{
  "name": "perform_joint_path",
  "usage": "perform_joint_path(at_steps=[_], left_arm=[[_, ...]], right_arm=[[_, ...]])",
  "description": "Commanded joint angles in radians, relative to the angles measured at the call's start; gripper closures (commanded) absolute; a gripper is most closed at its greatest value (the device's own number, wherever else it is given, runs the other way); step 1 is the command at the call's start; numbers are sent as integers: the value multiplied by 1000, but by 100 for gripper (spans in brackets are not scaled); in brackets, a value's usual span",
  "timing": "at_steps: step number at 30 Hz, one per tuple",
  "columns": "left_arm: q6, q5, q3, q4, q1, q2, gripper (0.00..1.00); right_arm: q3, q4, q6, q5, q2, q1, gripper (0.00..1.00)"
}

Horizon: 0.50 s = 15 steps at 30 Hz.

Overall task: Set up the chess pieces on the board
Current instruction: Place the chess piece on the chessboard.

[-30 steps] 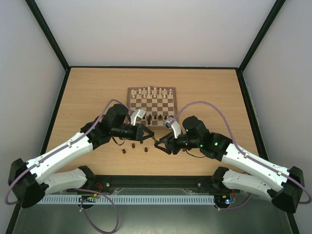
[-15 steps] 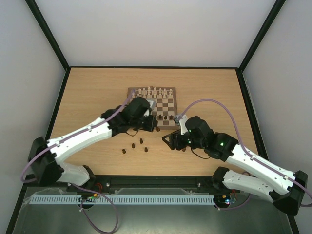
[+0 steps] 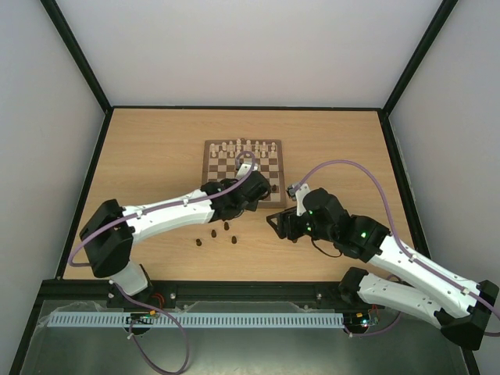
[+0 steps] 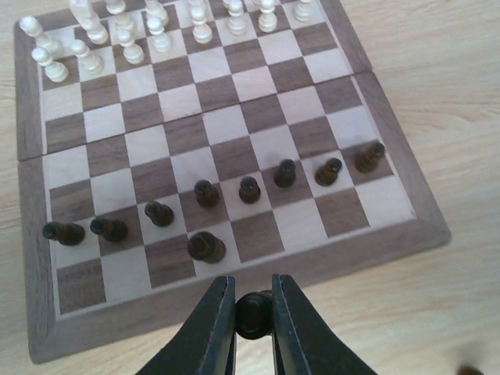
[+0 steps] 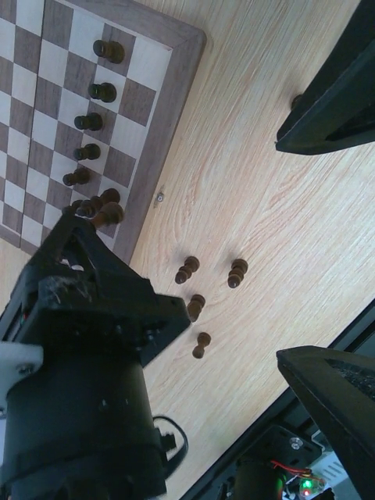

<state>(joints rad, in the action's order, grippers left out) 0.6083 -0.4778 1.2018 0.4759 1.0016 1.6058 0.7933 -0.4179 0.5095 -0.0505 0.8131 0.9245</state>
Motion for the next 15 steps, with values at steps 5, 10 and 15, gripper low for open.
perform_joint_path(at_steps=[5,10,15], left_arm=[[-33,-103,-48,-196,5,89,97],[-33,-100,-59,-253,2,133,97],[-37,-110,-69,-304,-9,174,97]], right_arm=[[-5,-32,3,-8,-10,5,32],[-8,-32,1,-7,-15,6,32],[-12,-27,-1,2,-21,6,32]])
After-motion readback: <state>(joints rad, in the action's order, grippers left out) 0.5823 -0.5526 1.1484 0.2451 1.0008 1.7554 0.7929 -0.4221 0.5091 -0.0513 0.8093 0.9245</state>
